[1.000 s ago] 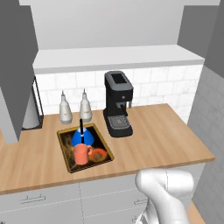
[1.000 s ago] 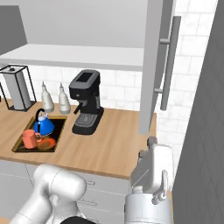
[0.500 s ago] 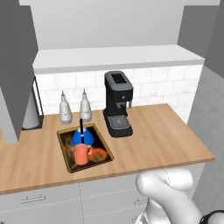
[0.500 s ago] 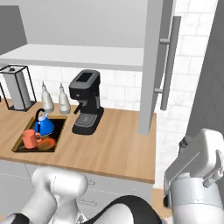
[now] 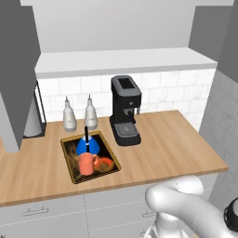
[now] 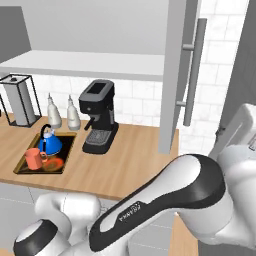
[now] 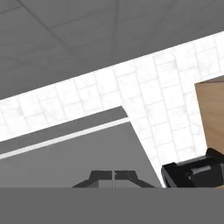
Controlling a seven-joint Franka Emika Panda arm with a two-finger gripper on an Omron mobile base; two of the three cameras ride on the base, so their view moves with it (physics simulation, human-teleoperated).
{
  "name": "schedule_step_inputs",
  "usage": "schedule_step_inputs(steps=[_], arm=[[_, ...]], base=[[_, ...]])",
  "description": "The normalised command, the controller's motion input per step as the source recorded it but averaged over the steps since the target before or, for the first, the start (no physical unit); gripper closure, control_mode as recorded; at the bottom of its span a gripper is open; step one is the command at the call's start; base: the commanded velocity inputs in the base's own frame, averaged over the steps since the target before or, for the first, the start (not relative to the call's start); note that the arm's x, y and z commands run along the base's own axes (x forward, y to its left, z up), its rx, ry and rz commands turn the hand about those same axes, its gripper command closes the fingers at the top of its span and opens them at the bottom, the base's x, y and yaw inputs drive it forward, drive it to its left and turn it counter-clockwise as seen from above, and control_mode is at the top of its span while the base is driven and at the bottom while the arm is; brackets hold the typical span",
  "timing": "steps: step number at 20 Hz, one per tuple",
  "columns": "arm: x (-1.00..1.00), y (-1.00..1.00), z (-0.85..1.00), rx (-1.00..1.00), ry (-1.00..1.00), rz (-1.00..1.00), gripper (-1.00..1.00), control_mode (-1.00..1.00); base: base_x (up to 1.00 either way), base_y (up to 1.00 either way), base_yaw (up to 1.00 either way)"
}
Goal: Pick the kettle from the counter and place it on the tray. Then pick the mug from the cabinet and place it on the tray. Then close the cabinet doors.
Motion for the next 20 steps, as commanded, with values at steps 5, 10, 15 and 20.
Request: schedule_step_inputs(steps=[5, 10, 15, 20], arm=[[0.94, 0.07, -0.12, 0.00, 0.15, 0.18, 1.00, -1.00], [0.48, 0.50, -0.08, 0.00, 0.01, 0.27, 1.00, -1.00], [0.20, 0.85, -0.01, 0.00, 0.00, 0.36, 1.00, -1.00], [0.06, 0.91, 0.02, 0.00, -0.02, 0.33, 1.00, -1.00]], base=[[0.00, 0.00, 0.00], [0.00, 0.00, 0.00], [0.00, 0.00, 0.00], [0.00, 0.00, 0.00]])
